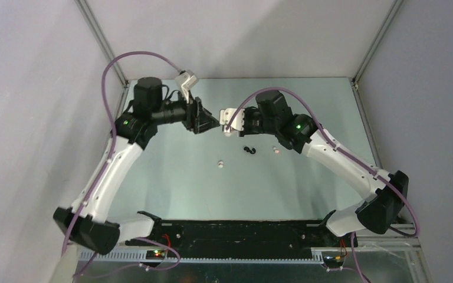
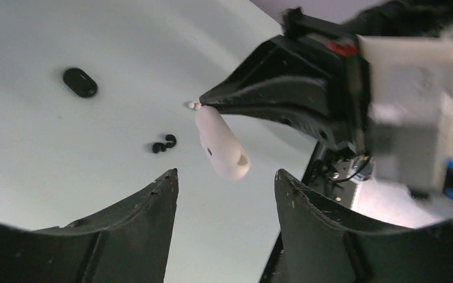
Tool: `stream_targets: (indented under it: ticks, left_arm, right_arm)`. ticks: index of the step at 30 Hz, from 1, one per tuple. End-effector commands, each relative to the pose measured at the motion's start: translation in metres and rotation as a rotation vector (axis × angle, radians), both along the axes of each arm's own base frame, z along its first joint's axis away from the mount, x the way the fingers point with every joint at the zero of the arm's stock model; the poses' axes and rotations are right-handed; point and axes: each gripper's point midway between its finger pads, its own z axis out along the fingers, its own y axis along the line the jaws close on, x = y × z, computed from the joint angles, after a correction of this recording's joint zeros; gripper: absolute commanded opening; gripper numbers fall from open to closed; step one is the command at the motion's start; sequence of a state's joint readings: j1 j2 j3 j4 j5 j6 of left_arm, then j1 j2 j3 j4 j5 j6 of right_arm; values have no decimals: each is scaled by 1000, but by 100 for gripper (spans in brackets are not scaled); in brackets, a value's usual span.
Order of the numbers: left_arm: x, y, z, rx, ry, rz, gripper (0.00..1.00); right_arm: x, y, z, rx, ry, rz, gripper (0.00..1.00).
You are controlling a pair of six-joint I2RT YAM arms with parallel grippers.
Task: Insert the wireless bluetooth earbuds into the charging case
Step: Adjust the charging case at the center of the board.
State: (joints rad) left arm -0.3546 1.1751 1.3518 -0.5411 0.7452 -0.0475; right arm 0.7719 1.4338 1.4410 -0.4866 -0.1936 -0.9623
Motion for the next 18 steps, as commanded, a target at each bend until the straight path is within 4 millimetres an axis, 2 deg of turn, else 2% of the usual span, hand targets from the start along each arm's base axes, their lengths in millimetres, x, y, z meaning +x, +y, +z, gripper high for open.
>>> stream_targets:
  ticks: [1,8,18]
  left_arm:
    - [6,-18,-6,-67,232,-29,64]
    - [9,-31,-12,-87,321,-104,62]
    - [10,-43,-25,-68,415,-158,48]
  right_arm:
    - [4,1,7,-49,-86,-13,0]
    - [4,8,11,-63,-138,-1,0]
    - [3,14,14,-70,-169,10,0]
